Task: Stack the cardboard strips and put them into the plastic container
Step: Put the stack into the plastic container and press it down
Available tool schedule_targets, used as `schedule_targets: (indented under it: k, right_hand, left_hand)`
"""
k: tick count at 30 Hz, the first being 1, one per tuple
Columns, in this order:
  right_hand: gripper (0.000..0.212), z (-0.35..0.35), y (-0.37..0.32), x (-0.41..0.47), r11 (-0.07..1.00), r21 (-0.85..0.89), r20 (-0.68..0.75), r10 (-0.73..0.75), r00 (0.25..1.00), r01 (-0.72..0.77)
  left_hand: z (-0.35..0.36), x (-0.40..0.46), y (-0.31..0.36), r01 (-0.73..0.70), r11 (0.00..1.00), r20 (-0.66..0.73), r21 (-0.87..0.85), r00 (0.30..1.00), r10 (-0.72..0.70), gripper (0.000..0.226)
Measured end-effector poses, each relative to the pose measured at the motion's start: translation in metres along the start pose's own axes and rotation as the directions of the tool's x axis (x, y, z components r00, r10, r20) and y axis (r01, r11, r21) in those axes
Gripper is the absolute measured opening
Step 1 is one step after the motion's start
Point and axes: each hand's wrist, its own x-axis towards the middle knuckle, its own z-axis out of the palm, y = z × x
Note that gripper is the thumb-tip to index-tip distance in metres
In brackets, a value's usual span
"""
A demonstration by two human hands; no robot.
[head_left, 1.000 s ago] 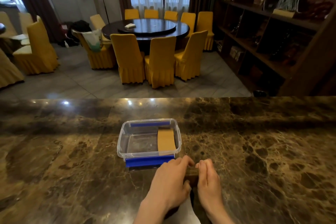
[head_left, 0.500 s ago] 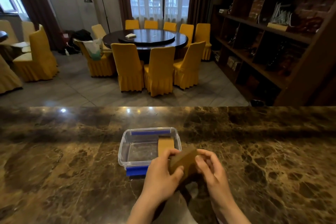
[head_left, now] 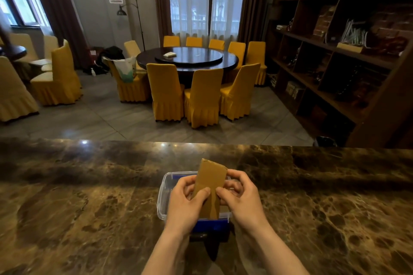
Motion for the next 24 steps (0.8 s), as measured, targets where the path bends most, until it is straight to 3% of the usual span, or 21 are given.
schedule_targets:
  k: [6,14,24]
  right_hand:
    - [0.032,0.02,0.004,0.028,0.992,-0.087,0.03,0.094,0.995,-0.091]
    - [0.036,0.043,0.028,0.051,0.931,-0.318,-0.041,0.175,0.984,-0.179]
    - [0.038,0.058,0.05,0.053,0.768,-0.618,-0.133,0.111,0.985,-0.17]
  left_hand:
    - [-0.019,0.024,-0.001,-0.033,0.974,-0.078,0.222,0.996,0.052,0.033]
    - [-0.024,0.043,-0.016,0.05,0.879,-0.17,0.474,0.985,0.036,0.033]
    - [-0.014,0.05,-0.027,0.152,0.755,-0.165,0.638,0.985,-0.058,0.033]
